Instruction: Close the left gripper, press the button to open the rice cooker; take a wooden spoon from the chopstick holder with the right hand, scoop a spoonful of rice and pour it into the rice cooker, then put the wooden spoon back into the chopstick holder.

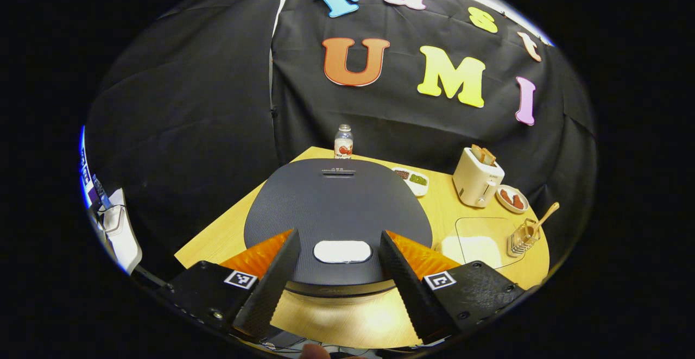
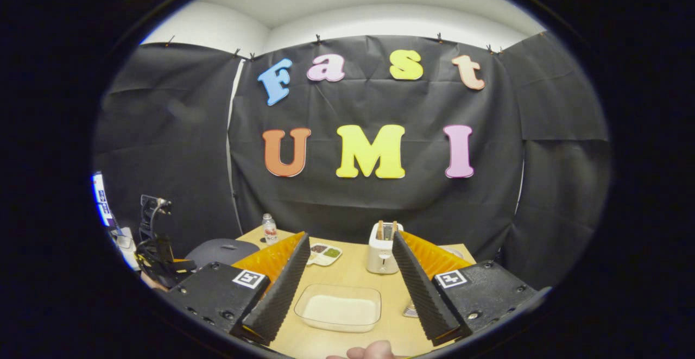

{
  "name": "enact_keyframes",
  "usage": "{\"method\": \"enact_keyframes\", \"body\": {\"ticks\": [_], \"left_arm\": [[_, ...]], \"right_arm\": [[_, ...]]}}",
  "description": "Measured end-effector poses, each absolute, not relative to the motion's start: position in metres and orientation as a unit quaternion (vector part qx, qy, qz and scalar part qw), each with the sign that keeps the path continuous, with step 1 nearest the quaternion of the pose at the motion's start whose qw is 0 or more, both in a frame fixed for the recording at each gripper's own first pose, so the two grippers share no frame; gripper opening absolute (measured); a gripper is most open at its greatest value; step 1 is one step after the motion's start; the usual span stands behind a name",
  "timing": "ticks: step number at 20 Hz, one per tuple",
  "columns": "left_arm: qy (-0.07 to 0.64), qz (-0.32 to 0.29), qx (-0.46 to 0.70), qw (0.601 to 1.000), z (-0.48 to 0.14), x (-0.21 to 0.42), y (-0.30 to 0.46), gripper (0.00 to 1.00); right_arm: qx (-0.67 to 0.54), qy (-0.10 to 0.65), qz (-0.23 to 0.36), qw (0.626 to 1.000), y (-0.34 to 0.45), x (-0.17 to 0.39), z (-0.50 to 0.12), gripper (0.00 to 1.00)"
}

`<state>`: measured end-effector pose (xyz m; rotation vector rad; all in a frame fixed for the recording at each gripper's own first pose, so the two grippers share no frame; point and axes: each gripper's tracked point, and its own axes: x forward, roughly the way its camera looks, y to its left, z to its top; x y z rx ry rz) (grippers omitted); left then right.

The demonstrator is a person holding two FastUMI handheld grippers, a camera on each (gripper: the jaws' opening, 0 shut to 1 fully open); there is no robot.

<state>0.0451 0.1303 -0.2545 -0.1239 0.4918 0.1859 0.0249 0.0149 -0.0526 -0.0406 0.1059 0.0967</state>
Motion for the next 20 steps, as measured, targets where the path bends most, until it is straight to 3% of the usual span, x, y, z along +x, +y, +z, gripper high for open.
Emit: {"method": "enact_keyframes", "body": {"ticks": [7,14,20], "left_arm": [[0.23,0.094,-0.062,0.967,-0.256,0.046,0.131,0.96],[0.216,0.073,-0.108,0.968,-0.244,0.046,0.133,0.95],[0.156,0.05,-0.066,0.984,-0.163,0.031,0.117,0.95]], "right_arm": [[-0.016,0.055,0.037,0.998,0.016,0.021,-0.055,0.96],[-0.018,0.036,-0.005,0.999,0.008,0.003,-0.046,0.99],[-0.009,0.012,-0.022,1.0,-0.009,-0.017,-0.022,0.96]]}}
